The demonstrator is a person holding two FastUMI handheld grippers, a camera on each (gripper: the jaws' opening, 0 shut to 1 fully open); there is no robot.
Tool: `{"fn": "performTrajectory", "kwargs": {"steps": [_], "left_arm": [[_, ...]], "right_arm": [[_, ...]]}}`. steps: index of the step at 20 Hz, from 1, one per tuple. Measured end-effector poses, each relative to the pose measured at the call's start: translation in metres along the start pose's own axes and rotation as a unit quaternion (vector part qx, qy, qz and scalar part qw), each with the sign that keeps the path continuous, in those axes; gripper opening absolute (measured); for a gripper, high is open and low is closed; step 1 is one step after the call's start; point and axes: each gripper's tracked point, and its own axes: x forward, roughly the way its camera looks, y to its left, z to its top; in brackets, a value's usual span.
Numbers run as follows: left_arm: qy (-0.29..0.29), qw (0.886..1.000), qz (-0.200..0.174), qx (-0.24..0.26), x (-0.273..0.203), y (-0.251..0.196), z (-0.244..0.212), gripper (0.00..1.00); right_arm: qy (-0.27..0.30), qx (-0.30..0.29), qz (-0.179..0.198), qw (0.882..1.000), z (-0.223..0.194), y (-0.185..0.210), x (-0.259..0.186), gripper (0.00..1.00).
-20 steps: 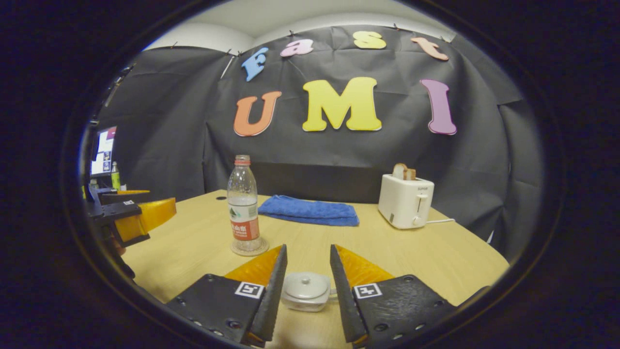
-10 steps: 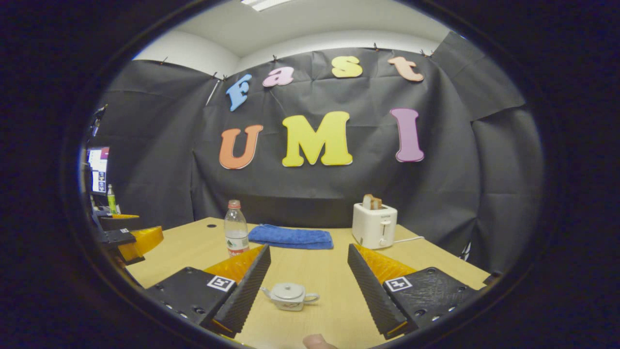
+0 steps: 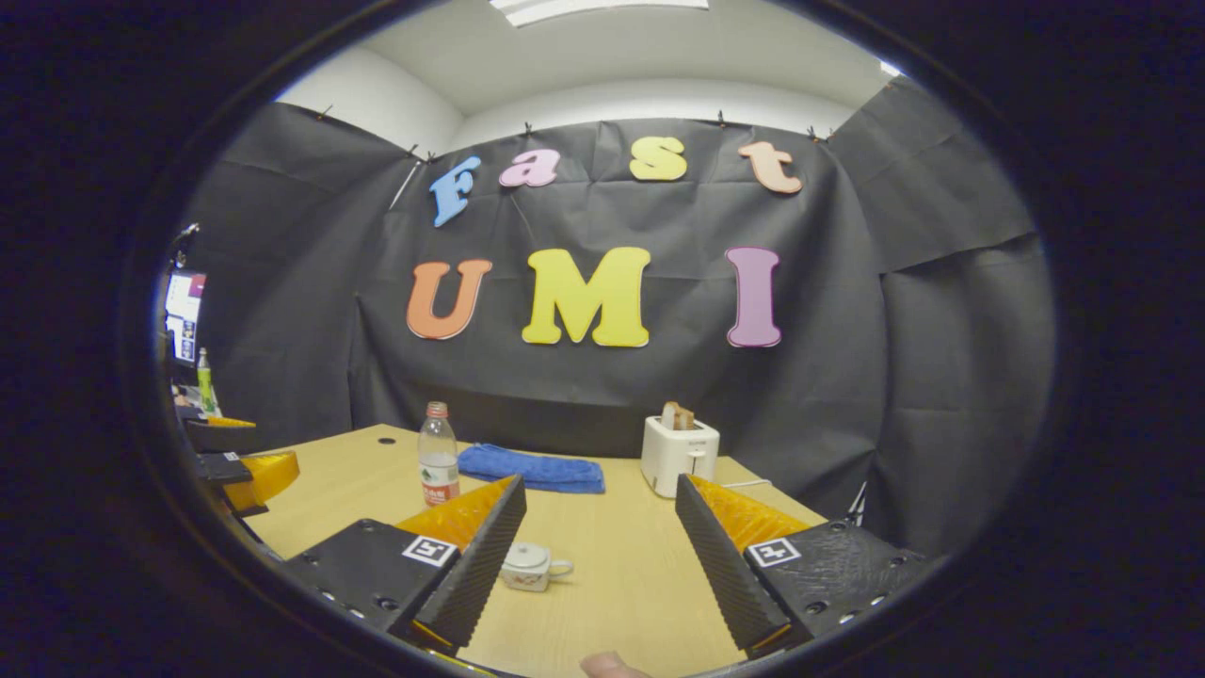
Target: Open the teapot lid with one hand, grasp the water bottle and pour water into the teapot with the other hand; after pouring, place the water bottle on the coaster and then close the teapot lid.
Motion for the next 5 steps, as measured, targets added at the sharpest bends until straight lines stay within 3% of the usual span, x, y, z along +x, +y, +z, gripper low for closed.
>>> {"fn": "performTrajectory", "kwargs": {"steps": [5], "left_arm": [[0.005,1.0,-0.007,0.0,-0.001,-0.006,-0.005,0.99]], "right_arm": [[0.018,0.006,-0.001,1.0,-0.016,-0.004,0.005,0.96]]}}
